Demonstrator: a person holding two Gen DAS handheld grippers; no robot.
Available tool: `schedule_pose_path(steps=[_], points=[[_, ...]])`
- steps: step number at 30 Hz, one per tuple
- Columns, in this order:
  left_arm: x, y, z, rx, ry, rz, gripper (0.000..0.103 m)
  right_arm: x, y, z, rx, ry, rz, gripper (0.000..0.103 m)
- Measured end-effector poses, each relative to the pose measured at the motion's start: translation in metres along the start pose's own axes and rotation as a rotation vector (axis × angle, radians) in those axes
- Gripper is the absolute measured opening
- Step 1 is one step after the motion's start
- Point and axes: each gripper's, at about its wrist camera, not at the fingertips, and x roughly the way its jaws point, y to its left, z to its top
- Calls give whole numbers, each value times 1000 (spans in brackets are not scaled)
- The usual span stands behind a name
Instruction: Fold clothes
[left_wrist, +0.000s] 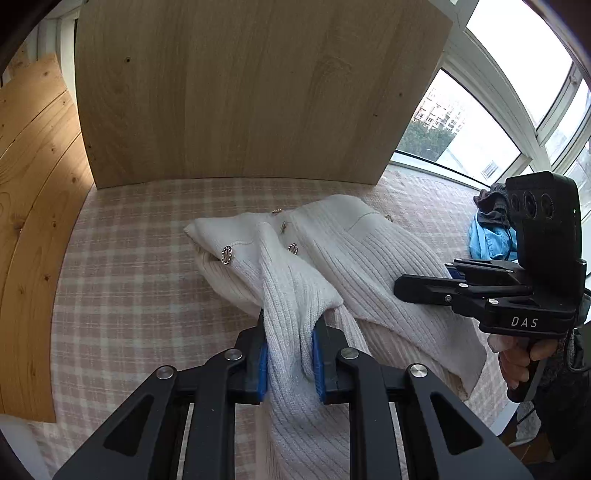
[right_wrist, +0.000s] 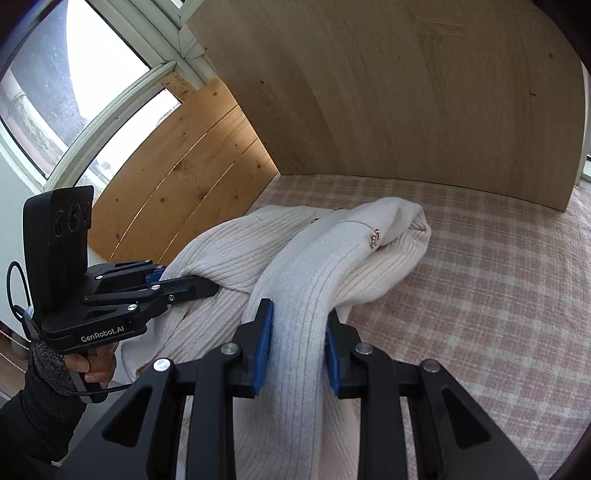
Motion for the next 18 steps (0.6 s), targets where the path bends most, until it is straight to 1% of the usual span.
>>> schedule_pose_path(steps=[3, 6, 8, 10, 12, 13, 16, 17, 18], points=[[-18, 41, 7, 18, -21, 49, 17, 34, 33, 22, -14, -31, -14, 25], [-23, 78, 19, 31, -47, 103, 17, 54, 51, 36, -16, -66, -16, 25], [-25, 103, 28, 38, -65, 137, 17, 76, 56, 44, -13, -74, -25, 25], [-17, 127, 32, 43, -65, 168, 17, 106, 52, 45, 43, -48, -16, 25], [1, 151, 29, 20, -41, 192, 17, 142, 45, 36, 75, 11, -33, 25], [15, 164, 25, 5, -15, 204, 17, 157, 43, 29, 78, 46, -47, 25], [60, 190, 2, -18, 92, 263, 17, 180, 38, 11, 86, 76, -58, 25], [67, 196, -6, -21, 105, 278, 17, 179, 37, 11, 91, 74, -54, 25], [70, 200, -12, -19, 100, 291, 17, 179, 37, 11, 96, 73, -51, 26]])
